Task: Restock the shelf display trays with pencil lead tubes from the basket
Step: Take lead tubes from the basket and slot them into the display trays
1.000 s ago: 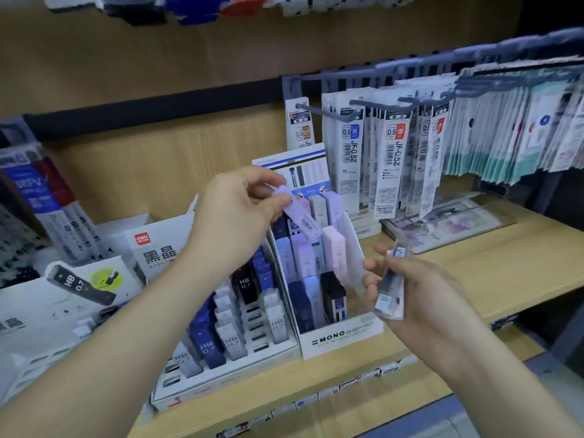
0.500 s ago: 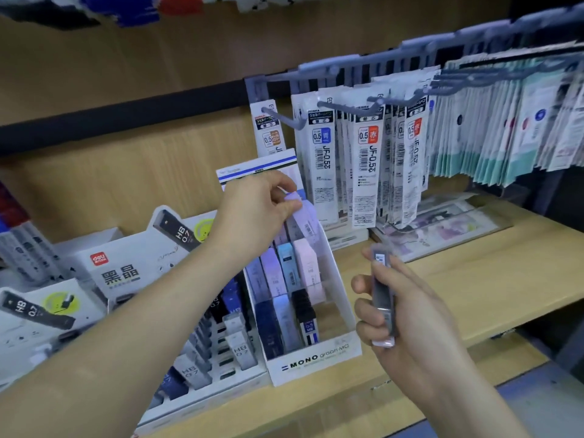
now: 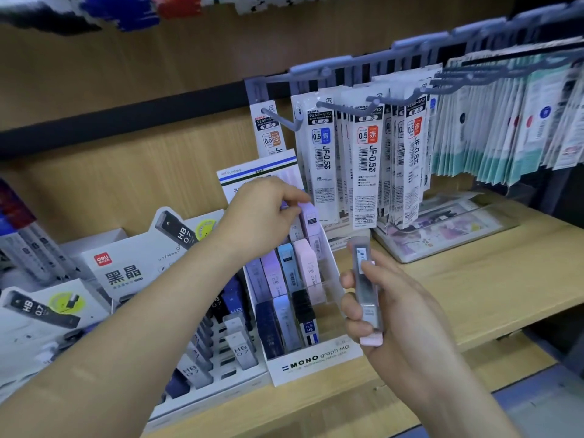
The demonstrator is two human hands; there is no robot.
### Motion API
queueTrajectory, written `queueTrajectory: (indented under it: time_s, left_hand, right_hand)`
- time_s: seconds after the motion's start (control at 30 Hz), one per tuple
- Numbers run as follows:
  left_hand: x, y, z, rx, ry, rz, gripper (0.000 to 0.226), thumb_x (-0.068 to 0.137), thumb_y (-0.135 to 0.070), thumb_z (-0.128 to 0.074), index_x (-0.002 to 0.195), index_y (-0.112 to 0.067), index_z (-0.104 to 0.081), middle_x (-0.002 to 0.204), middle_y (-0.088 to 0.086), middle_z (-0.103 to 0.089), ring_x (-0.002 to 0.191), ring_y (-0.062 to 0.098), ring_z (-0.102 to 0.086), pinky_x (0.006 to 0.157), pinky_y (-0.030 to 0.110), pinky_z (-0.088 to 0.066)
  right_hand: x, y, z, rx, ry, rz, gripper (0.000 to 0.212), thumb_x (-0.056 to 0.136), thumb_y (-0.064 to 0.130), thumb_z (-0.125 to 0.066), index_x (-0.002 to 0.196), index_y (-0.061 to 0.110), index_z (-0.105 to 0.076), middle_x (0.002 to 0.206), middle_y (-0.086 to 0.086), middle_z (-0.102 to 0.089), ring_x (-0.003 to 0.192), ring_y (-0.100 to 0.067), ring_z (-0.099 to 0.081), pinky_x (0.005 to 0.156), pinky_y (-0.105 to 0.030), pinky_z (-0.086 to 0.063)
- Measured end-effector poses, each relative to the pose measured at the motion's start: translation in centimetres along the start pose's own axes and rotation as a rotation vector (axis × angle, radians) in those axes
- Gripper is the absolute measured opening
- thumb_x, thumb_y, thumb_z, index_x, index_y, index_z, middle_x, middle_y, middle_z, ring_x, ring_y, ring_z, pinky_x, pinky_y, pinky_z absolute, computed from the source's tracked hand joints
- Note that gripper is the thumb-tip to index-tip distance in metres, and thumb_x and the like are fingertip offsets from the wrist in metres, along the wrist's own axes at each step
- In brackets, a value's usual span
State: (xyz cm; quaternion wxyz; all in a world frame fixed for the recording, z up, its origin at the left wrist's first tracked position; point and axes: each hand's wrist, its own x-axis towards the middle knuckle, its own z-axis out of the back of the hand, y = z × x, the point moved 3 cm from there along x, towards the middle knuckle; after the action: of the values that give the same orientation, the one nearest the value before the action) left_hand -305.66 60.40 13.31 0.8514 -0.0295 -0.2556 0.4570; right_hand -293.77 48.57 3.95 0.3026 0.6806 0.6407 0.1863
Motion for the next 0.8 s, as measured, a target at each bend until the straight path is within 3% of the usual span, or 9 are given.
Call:
queueTrajectory:
  time_s: [0.1,0.17,0.27,0.33,0.4,0.5,0.6,0.7,0.8]
  left_hand:
    - [-2.1,-0.6,1.4,-0.349,-0.031,0.088,0.021,0.093,-0.015,-0.059,0.107,-0.025,-0.071,0.092,-0.006,-0.070,0.078,0.014,-0.059,0.072,0.023,-0.050]
    - [-4.3,-1.8,1.6,-0.638,0.089,0.116,0.020,0.092,-0.016,-0.061,0.108,-0.023,-0.071,0.095,-0.002,-0.073,0.079,0.015,-0.063,0.067,0.022,-0.054]
    - [-6.9,-2.7,1.1,-0.749,0.209,0.094,0.028,0.083,-0.018,-0.068,0.111,-0.024,-0.070,0.089,-0.008,-0.071,0.079,0.012,-0.065,0.073,0.024,-0.057]
    - [-7.6,-2.2,1.0,-0.809,0.118,0.142,0.029,0.073,-0.015,-0.076,0.102,-0.019,-0.072,0.084,0.002,-0.071,0.074,0.013,-0.064,0.073,0.026,-0.058]
    - [-8.4,-1.3,1.3,-0.879,0.016,0.212,0.028,0.063,-0.021,-0.078,0.089,-0.013,-0.073,0.077,0.012,-0.070,0.063,0.015,-0.063,0.064,0.025,-0.056]
    - [-10.0,-0.7,1.5,-0.886,-0.047,0.298,0.030,0.063,-0.031,-0.074,0.080,-0.006,-0.070,0.066,0.018,-0.067,0.051,0.017,-0.058,0.050,0.023,-0.052]
    - [-12.0,-1.0,1.2,-0.868,0.015,0.356,0.025,0.079,-0.030,-0.065,0.071,-0.007,-0.069,0.058,0.011,-0.065,0.046,0.014,-0.056,0.045,0.022,-0.048]
    - [-13.9,-1.1,1.1,-0.810,0.096,0.347,0.028,0.079,-0.038,-0.062,0.070,-0.014,-0.072,0.059,0.007,-0.067,0.049,0.013,-0.058,0.049,0.024,-0.051]
    - [-15.4,-0.7,1.8,-0.608,0.124,0.246,0.044,0.075,-0.058,-0.055,0.065,-0.017,-0.071,0.059,0.004,-0.066,0.055,0.019,-0.061,0.057,0.037,-0.054]
  right_hand:
    - [-0.6,0.4,-0.5,-0.085,0.072,-0.003,0.023,0.082,0.016,-0.061,0.104,0.011,-0.064,0.070,-0.011,-0.060,0.042,-0.015,-0.046,0.031,-0.015,-0.028]
    - [-0.9,0.4,-0.7,-0.141,0.116,-0.010,0.020,0.081,0.020,-0.063,0.099,0.012,-0.062,0.069,-0.010,-0.061,0.038,-0.014,-0.045,0.031,-0.013,-0.025]
    - [-0.9,0.1,-1.1,-0.223,0.162,-0.018,0.022,0.080,0.025,-0.064,0.096,0.010,-0.062,0.067,-0.008,-0.057,0.033,-0.008,-0.037,0.033,-0.011,-0.017]
    - [-0.9,-0.1,-1.3,-0.217,0.176,-0.022,0.020,0.079,0.024,-0.065,0.094,0.011,-0.062,0.064,-0.007,-0.053,0.035,-0.006,-0.033,0.034,-0.010,-0.016]
    - [-1.1,0.0,-1.6,-0.149,0.182,-0.022,0.023,0.075,0.019,-0.066,0.096,0.011,-0.064,0.064,-0.007,-0.052,0.038,-0.006,-0.033,0.034,-0.011,-0.016]
    - [-1.5,-0.1,-2.3,-0.040,0.216,-0.009,0.017,0.070,0.014,-0.068,0.087,0.011,-0.068,0.066,-0.006,-0.053,0.043,-0.007,-0.037,0.033,-0.012,-0.018]
    - [-1.7,-1.0,-3.2,-0.038,0.245,0.033,0.013,0.069,0.015,-0.070,0.080,0.009,-0.066,0.069,-0.004,-0.050,0.048,-0.005,-0.039,0.032,-0.012,-0.020]
    - [-1.6,-2.0,-3.8,-0.176,0.176,0.068,0.033,0.072,0.023,-0.071,0.100,0.006,-0.068,0.078,-0.010,-0.048,0.053,-0.006,-0.040,0.035,-0.015,-0.020]
    - [-1.9,-2.5,-4.3,-0.375,0.158,0.093,0.028,0.072,0.028,-0.070,0.092,0.009,-0.071,0.076,-0.012,-0.054,0.052,-0.009,-0.043,0.035,-0.018,-0.022]
